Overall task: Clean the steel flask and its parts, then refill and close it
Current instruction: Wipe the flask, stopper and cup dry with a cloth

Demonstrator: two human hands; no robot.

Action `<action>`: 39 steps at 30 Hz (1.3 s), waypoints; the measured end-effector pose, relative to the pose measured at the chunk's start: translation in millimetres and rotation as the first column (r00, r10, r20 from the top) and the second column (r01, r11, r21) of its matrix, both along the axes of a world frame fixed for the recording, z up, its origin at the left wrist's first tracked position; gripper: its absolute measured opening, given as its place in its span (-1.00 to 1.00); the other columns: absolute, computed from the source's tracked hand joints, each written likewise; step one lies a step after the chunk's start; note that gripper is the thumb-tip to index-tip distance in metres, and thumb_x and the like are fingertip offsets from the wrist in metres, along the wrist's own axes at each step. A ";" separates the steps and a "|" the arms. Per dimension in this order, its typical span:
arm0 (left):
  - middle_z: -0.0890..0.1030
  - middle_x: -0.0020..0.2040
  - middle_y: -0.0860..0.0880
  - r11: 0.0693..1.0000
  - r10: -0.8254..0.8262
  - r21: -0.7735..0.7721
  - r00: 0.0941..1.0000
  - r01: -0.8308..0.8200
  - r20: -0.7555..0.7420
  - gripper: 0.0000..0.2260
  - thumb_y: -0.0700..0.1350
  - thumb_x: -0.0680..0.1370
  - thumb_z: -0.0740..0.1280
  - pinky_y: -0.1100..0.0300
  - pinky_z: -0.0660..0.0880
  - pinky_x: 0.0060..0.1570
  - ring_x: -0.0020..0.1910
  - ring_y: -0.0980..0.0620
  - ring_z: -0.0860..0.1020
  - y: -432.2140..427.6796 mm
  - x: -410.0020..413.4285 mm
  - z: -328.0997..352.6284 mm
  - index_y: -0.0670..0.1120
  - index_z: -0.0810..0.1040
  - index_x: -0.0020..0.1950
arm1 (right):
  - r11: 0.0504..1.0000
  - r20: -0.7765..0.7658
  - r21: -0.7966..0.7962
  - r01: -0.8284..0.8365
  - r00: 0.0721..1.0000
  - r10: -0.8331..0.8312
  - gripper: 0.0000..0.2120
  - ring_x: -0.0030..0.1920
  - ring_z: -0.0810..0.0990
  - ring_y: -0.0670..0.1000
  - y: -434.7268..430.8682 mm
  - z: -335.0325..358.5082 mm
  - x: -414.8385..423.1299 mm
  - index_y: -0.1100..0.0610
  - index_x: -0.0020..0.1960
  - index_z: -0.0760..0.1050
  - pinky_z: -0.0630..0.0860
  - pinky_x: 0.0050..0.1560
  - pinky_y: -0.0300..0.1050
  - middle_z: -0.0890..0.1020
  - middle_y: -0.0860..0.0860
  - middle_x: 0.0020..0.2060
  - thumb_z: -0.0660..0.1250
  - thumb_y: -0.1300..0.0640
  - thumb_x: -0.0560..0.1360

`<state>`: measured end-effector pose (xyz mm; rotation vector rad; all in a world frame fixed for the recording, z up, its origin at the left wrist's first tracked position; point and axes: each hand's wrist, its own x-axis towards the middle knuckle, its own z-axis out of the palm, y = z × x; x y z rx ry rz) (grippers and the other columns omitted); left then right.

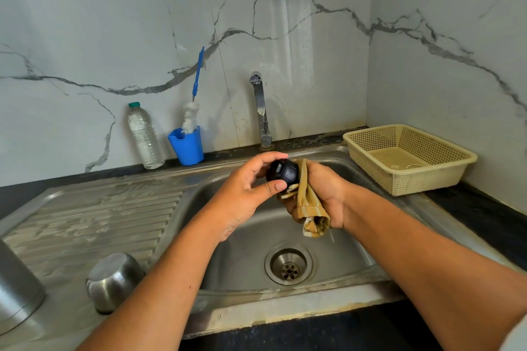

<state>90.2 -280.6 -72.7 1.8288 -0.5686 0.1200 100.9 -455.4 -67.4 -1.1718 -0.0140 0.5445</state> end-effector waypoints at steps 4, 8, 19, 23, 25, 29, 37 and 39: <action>0.62 0.28 0.12 0.998 0.019 0.062 1.000 -0.020 0.015 -0.57 -0.24 0.57 0.45 0.16 0.46 0.36 0.32 0.23 0.53 -1.2 0.3 -0.9 0.24 0.57 0.28 | 0.991 0.025 -0.113 0.068 0.998 -0.066 -0.62 -0.56 0.44 -0.02 0.0 0.1 1.0 0.14 -0.19 0.53 0.37 -0.59 -0.22 0.47 0.06 -0.45 0.10 0.02 0.67; 0.60 0.29 0.10 0.994 0.041 0.095 0.999 -0.044 0.034 -0.57 -0.25 0.56 0.46 0.27 0.49 0.29 0.30 0.23 0.54 -1.8 0.0 -1.6 0.23 0.55 0.26 | 0.918 0.227 -0.316 0.241 0.958 -0.173 -0.59 -0.49 0.56 -0.02 0.8 2.7 -2.3 0.21 0.05 0.60 0.48 -0.50 -0.20 0.61 0.09 -0.39 0.06 0.00 0.72; 0.63 0.24 0.17 0.984 0.150 0.097 0.988 -0.153 0.034 -0.56 -0.25 0.55 0.47 0.10 0.48 0.37 0.27 0.27 0.55 1.0 6.5 -7.4 0.24 0.55 0.25 | 0.626 0.525 -0.592 0.508 0.832 -0.179 -0.45 -0.06 0.67 0.11 -3.7 -8.4 20.3 0.11 0.02 0.60 0.61 0.10 0.11 0.68 0.10 -0.11 0.11 -0.34 0.61; 0.63 0.24 0.08 0.965 0.261 -0.014 0.965 -0.261 0.009 -0.64 -0.22 0.58 0.44 0.02 0.52 0.33 0.24 0.14 0.58 8.4 12.0 -8.8 0.16 0.54 0.26 | 0.740 0.388 -0.402 0.540 0.832 -0.396 -0.59 0.03 0.66 0.17 -10.7 -7.6 26.0 0.07 0.22 0.48 0.60 0.16 0.21 0.66 0.10 0.00 0.23 -0.24 0.61; 0.60 0.27 -0.02 0.948 0.293 -0.115 0.955 -0.296 -0.046 -0.67 -0.22 0.60 0.42 0.06 0.58 0.25 0.22 0.08 0.60 11.6 14.2 -10.1 0.12 0.54 0.27 | 0.804 0.342 -0.302 0.512 0.845 -0.410 -0.64 0.09 0.62 0.16 -12.0 -5.7 23.8 0.01 0.32 0.44 0.56 0.21 0.23 0.63 0.09 0.08 0.22 -0.17 0.65; 0.61 0.23 -0.04 0.931 0.300 -0.190 0.949 -0.313 -0.094 -0.66 -0.21 0.58 0.45 0.17 0.63 0.09 0.19 0.03 0.63 11.2 16.0 -10.7 0.07 0.56 0.30 | 0.946 0.406 -0.158 0.282 0.892 -0.198 -0.75 0.12 0.66 0.15 2.0 -3.2 7.5 0.02 0.25 0.55 0.58 0.14 0.10 0.69 0.09 0.05 0.20 -0.04 0.69; 0.68 0.19 -0.04 0.949 0.224 -0.197 0.967 -0.244 -0.119 -0.65 -0.29 0.57 0.44 0.12 0.63 0.15 0.21 0.03 0.65 11.2 10.7 -8.3 -0.05 0.60 0.33 | 0.959 0.504 -0.223 0.176 0.863 -0.041 -0.66 0.22 0.64 0.07 8.6 -7.5 6.3 -0.04 0.45 0.46 0.49 0.37 0.19 0.69 0.09 0.14 0.20 -0.01 0.70; 0.68 0.15 -0.04 0.924 0.279 -0.229 0.950 -0.306 -0.141 -0.68 -0.28 0.57 0.43 0.15 0.64 0.13 0.17 0.04 0.66 8.9 11.2 -8.4 -0.05 0.60 0.30 | 0.960 0.493 -0.238 0.149 0.870 -0.013 -0.64 0.26 0.61 0.06 10.0 -8.4 5.3 -0.03 0.48 0.44 0.44 0.41 0.19 0.68 0.08 0.18 0.18 0.00 0.70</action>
